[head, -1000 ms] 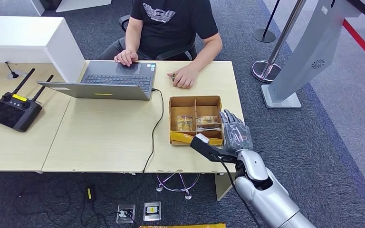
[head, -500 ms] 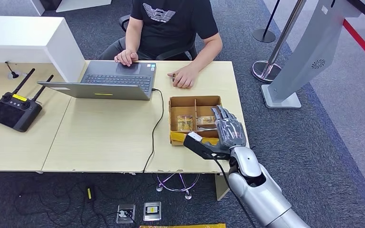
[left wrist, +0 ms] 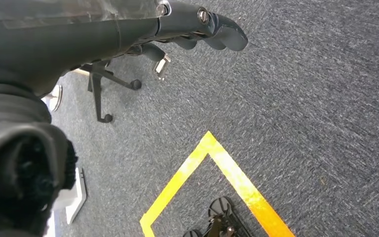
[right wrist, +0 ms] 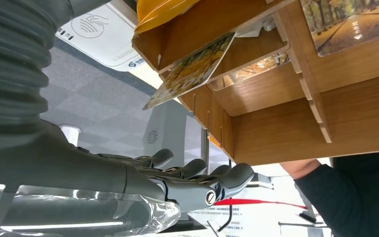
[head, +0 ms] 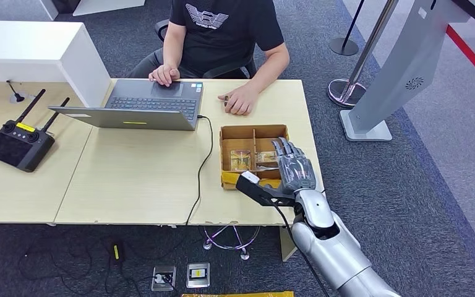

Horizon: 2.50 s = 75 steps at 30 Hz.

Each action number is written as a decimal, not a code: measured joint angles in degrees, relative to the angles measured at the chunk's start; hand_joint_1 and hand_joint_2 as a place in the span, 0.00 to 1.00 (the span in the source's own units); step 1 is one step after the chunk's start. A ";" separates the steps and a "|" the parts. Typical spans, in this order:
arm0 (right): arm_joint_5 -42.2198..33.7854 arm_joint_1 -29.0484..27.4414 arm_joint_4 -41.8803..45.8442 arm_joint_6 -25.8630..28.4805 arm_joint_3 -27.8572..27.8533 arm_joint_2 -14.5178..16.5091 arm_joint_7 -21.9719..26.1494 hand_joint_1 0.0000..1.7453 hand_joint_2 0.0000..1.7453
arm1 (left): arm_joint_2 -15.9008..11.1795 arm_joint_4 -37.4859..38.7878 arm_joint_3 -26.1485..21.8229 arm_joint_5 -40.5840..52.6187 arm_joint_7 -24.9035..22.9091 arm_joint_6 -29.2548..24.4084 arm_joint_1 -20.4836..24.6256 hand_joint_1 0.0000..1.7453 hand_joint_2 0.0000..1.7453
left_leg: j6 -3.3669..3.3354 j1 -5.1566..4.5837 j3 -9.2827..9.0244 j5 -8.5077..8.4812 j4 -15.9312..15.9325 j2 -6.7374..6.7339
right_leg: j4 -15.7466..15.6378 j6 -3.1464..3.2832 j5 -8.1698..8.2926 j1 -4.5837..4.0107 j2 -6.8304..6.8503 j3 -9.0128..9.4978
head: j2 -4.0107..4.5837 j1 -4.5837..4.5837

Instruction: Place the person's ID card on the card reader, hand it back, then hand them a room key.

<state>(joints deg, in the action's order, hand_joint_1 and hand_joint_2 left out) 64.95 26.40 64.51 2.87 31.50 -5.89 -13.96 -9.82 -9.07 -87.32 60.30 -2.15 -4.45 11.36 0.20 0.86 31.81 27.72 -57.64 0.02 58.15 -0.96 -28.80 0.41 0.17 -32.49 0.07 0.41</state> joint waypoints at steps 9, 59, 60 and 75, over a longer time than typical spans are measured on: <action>0.47 0.86 -3.05 0.66 -0.65 1.12 0.84 0.50 1.00 | 0.01 0.00 0.00 -0.18 0.05 -0.02 -0.01 0.00 0.00 | 0.00 0.00 0.00 0.00 0.00 0.00 | 0.00 0.00 0.00 0.00 0.00 0.00 | 0.00 -0.01; -0.70 9.18 -4.74 7.44 -1.91 2.14 11.06 1.00 1.00 | 0.44 -0.02 0.00 0.84 2.48 0.27 -0.30 0.00 0.00 | 0.00 0.00 -0.04 -0.01 -0.01 -0.02 | 0.01 0.00 0.01 0.00 -0.04 0.01 | 0.00 0.00; -0.59 9.52 -4.04 7.47 -2.05 2.13 11.42 1.00 1.00 | 0.44 -0.02 0.00 0.89 2.49 0.27 -0.31 0.00 0.00 | 0.00 0.00 -0.04 -0.01 -0.01 -0.02 | 0.02 0.00 0.01 0.00 -0.04 0.01 | 0.00 -0.01; -1.30 13.10 -2.34 12.61 -2.69 4.51 16.01 1.00 1.00 | 0.46 0.00 0.00 1.70 2.54 0.16 -0.40 0.00 0.00 | 0.00 0.00 -0.02 -0.01 0.00 -0.01 | 0.03 0.00 0.01 0.00 -0.04 0.01 | 0.00 -0.01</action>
<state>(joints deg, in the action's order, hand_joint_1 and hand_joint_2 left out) 63.65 39.50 62.18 15.48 28.81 -1.38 2.06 -9.35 -9.07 -87.32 62.00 0.39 -4.28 10.95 0.20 0.86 31.79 27.71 -57.64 0.01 58.18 -0.96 -28.79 0.41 0.14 -32.48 0.07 0.40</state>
